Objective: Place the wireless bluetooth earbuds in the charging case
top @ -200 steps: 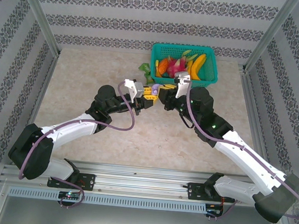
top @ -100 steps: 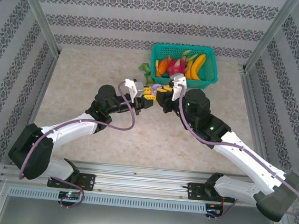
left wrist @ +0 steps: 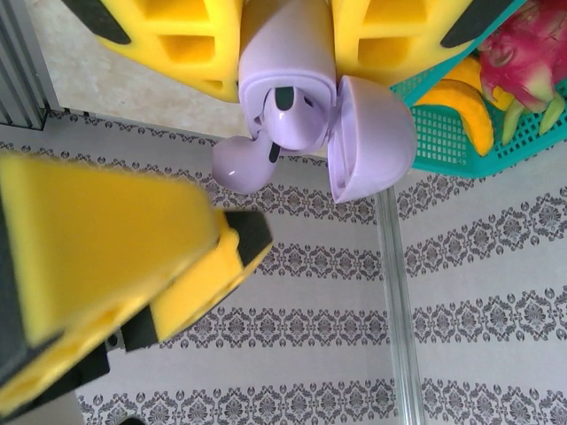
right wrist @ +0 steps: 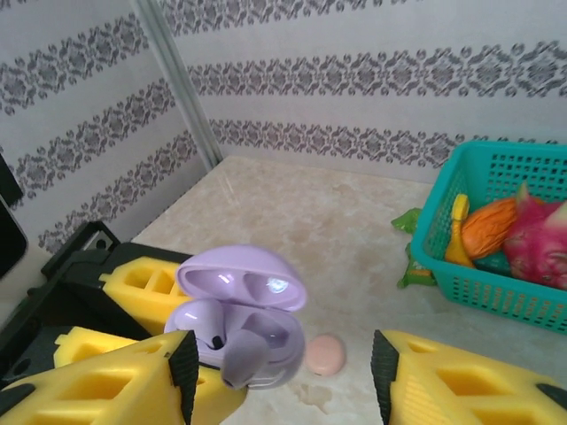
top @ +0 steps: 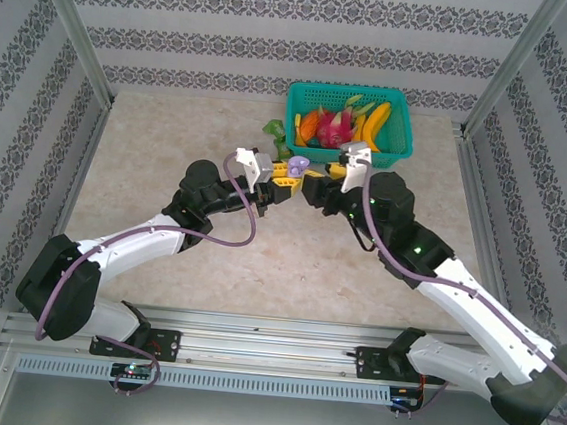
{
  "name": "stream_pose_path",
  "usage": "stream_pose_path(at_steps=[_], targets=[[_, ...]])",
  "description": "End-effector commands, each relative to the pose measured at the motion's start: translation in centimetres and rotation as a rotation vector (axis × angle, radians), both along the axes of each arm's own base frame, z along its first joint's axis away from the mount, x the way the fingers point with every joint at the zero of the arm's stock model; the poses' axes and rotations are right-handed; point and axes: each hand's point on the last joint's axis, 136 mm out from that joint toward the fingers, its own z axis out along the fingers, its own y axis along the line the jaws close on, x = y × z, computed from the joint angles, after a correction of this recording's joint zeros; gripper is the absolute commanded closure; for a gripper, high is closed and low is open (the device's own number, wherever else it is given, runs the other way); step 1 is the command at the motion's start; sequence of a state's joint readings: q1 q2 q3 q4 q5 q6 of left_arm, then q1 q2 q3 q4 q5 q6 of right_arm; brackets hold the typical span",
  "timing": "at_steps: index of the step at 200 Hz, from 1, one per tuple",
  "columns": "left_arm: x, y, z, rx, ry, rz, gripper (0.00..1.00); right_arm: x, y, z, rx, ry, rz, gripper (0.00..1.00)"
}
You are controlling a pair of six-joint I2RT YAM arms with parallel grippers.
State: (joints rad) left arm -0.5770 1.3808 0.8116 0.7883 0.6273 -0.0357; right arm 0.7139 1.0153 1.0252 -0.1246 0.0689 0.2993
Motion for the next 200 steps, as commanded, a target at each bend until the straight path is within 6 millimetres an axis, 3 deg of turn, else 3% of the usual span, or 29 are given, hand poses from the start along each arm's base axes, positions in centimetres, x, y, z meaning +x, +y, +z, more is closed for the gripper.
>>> stream_pose_path(at_steps=[1,44,121,200], targets=[[-0.5,-0.4,2.5,-0.054,-0.054,-0.016,1.00,-0.5,-1.5,2.1,0.096,-0.001,-0.018,0.43],[-0.5,-0.3,2.3,-0.049,-0.052,-0.015,1.00,-0.2,-2.8,2.7,0.194,0.067,-0.033,0.41],[-0.4,-0.5,2.3,-0.040,-0.055,-0.016,1.00,-0.2,-0.2,-0.4,0.104,0.224,0.068,0.29],[-0.3,-0.6,2.5,-0.043,-0.057,-0.019,1.00,-0.3,1.1,-0.6,0.092,0.226,0.114,0.28]])
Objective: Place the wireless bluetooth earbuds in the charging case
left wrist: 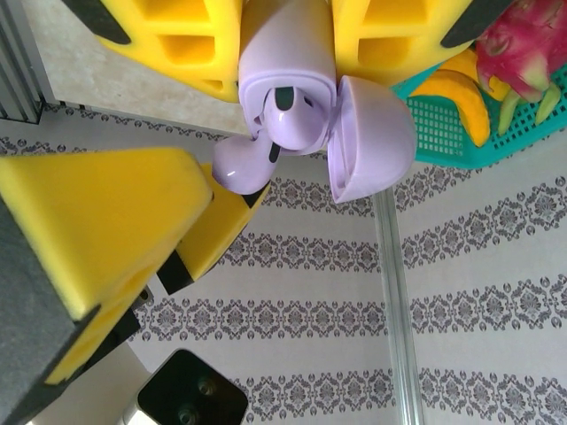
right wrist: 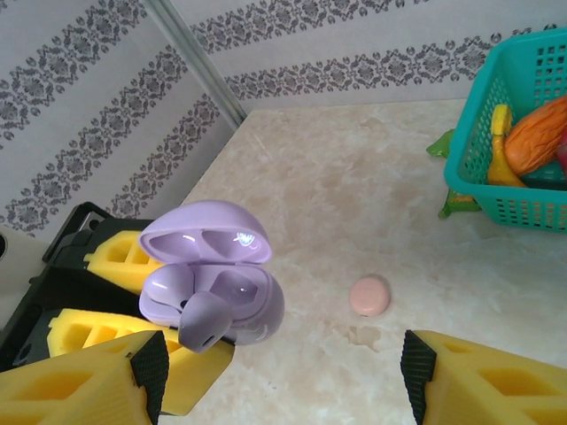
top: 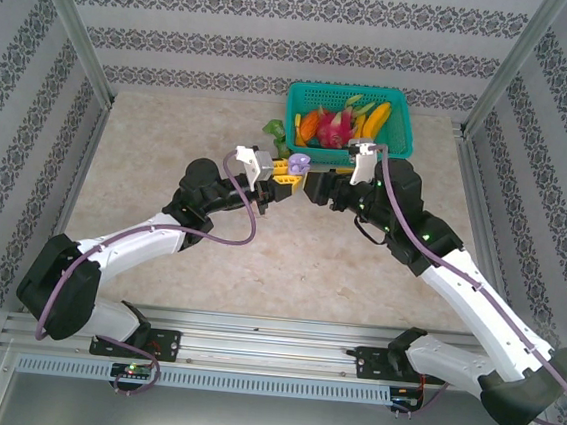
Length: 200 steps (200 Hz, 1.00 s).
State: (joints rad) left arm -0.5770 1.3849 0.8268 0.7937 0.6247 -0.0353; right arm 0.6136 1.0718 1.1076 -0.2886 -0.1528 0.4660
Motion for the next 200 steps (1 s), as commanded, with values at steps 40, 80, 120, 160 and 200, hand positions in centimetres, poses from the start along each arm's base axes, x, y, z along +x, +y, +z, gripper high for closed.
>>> stream_pose_path(at_steps=[40,80,120,160,200], targets=[[-0.4,-0.5,1.9,-0.032,-0.042,-0.022,1.00,0.1,0.8,0.8,-0.007,-0.023,0.029,0.28],[-0.6,-0.5,1.9,-0.034,-0.045,-0.022,1.00,1.0,-0.4,0.4,0.000,-0.008,-0.005,0.29],[-0.6,-0.4,1.8,-0.035,-0.045,-0.020,1.00,1.4,-1.2,0.9,0.014,-0.011,-0.021,0.30],[-0.6,-0.4,1.8,-0.035,-0.048,-0.019,1.00,1.6,-1.2,1.2,0.022,-0.013,-0.021,0.30],[-0.7,-0.3,1.1,-0.023,-0.039,-0.021,1.00,1.9,-3.0,2.6,0.056,-0.020,-0.079,0.31]])
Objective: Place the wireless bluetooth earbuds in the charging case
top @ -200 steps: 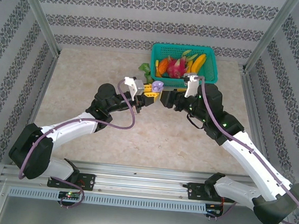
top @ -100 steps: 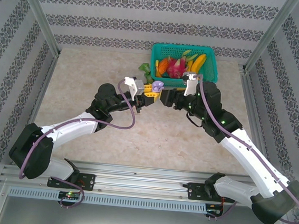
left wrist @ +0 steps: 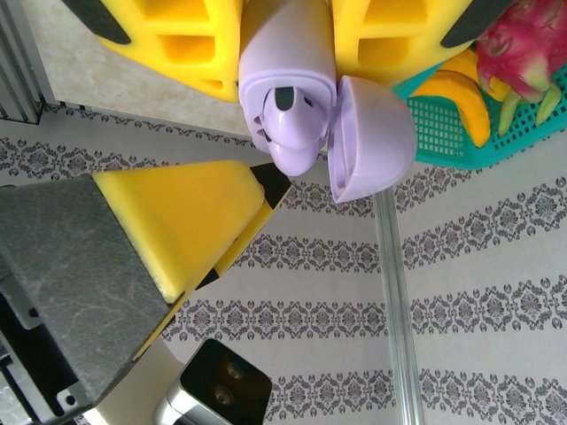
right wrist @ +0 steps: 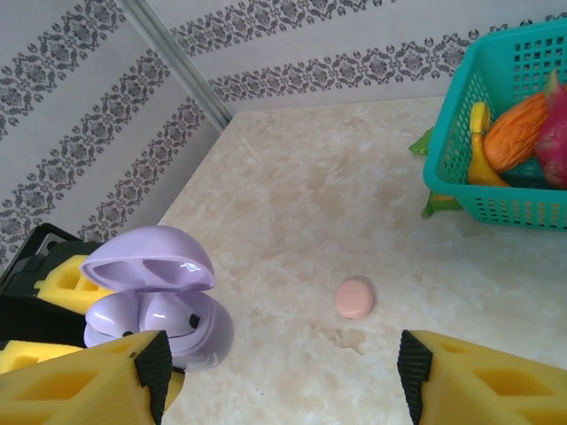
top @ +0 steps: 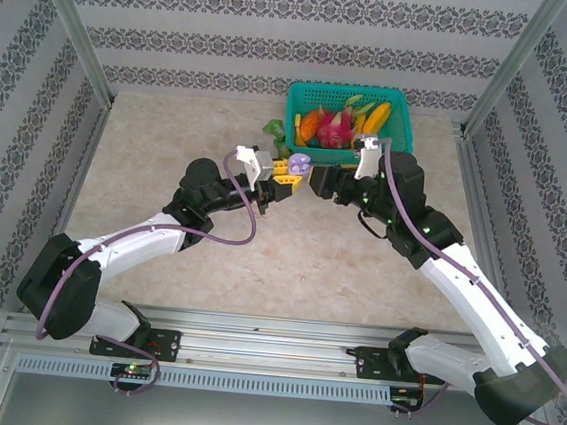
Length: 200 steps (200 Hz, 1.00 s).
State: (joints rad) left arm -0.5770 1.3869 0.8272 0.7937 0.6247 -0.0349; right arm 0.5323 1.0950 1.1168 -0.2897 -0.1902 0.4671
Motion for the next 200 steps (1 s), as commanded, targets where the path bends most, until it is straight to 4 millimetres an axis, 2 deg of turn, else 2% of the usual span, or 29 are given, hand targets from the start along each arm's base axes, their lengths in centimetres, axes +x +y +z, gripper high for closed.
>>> stream_pose_path(at_steps=[1,21,37,85,119,140,159,200], targets=[[-0.8,-0.3,1.1,-0.024,-0.040,-0.022,1.00,0.1,-1.4,3.0,0.054,-0.041,-0.035,0.31],[-0.9,-0.4,0.4,-0.015,-0.024,-0.033,1.00,1.0,-2.5,3.1,0.083,-0.004,-0.067,0.31],[-1.1,-0.5,-0.1,-0.008,-0.015,-0.044,1.00,2.1,-2.4,2.7,0.081,0.052,-0.065,0.31],[-1.7,-0.8,-2.2,0.042,0.028,-0.085,1.00,5.5,0.4,-0.6,0.034,0.226,0.017,0.32],[-1.8,-1.0,-2.7,0.053,0.043,-0.102,1.00,7.3,1.9,-3.1,-0.004,0.299,0.064,0.34],[-1.5,-1.3,-2.8,0.054,0.057,-0.105,1.00,7.1,2.7,-4.4,-0.032,0.327,0.091,0.35],[-1.0,-1.5,-2.9,0.055,0.069,-0.101,1.00,6.0,3.1,-5.1,-0.057,0.337,0.112,0.37],[0.0,-1.8,-3.2,0.055,0.089,-0.077,1.00,3.6,2.0,-5.8,-0.082,0.332,0.097,0.37]])
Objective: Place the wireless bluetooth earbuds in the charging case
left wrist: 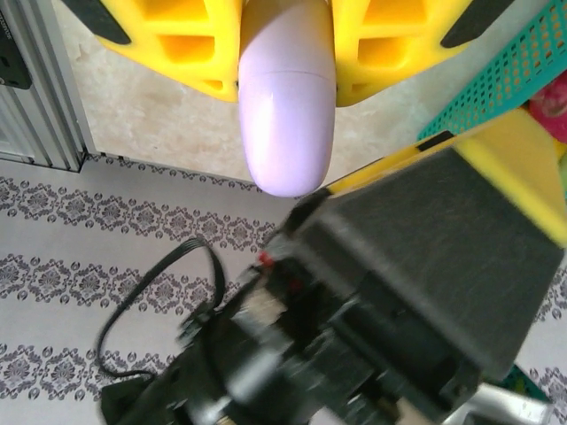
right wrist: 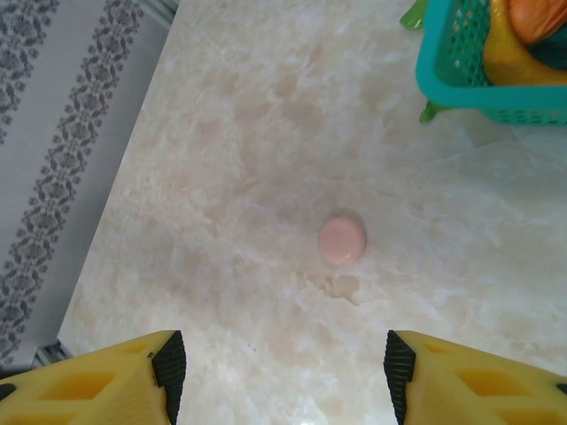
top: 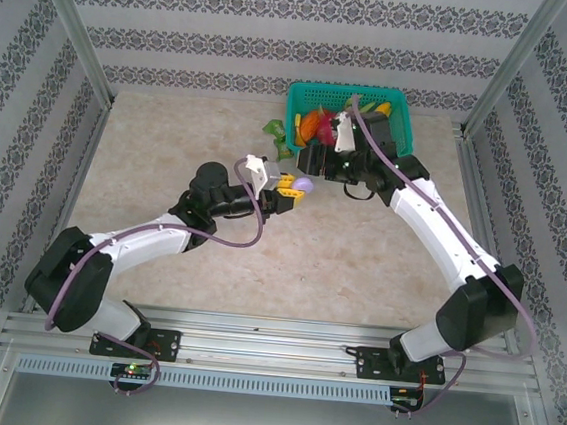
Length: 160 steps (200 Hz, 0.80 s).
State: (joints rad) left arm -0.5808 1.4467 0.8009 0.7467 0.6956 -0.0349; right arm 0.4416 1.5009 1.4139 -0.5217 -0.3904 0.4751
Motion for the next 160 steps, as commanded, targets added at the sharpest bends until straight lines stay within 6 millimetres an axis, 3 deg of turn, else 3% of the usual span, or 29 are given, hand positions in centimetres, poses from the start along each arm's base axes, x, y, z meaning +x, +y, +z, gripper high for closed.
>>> stream_pose_path(at_steps=[1,27,54,73,98,128,160], targets=[[0.4,-0.6,1.5,-0.023,-0.017,0.000,1.00,-2.3,-0.8,0.4,-0.014,-0.020,0.018,0.37],[1.1,-0.9,0.9,-0.026,0.014,0.012,1.00,-2.3,-3.0,-0.3,-0.043,-0.026,-0.066,0.37],[2.6,-1.1,-1.5,-0.012,0.142,0.054,1.00,-0.9,-7.7,-2.1,-0.067,0.019,-0.271,0.36],[4.1,-1.5,-4.3,0.006,0.313,0.100,1.00,-0.6,-10.2,-4.1,-0.070,0.058,-0.368,0.36],[6.6,-2.0,-9.1,0.051,0.594,0.199,0.99,-1.2,-12.1,-6.7,-0.097,0.100,-0.435,0.36],[7.7,-3.9,-15.0,0.149,0.981,0.215,0.97,-2.2,-13.5,-9.1,-0.118,0.142,-0.476,0.35],[8.8,-4.4,-19.3,0.151,1.165,0.295,0.95,-2.7,-14.1,-10.1,-0.123,0.158,-0.496,0.35]])
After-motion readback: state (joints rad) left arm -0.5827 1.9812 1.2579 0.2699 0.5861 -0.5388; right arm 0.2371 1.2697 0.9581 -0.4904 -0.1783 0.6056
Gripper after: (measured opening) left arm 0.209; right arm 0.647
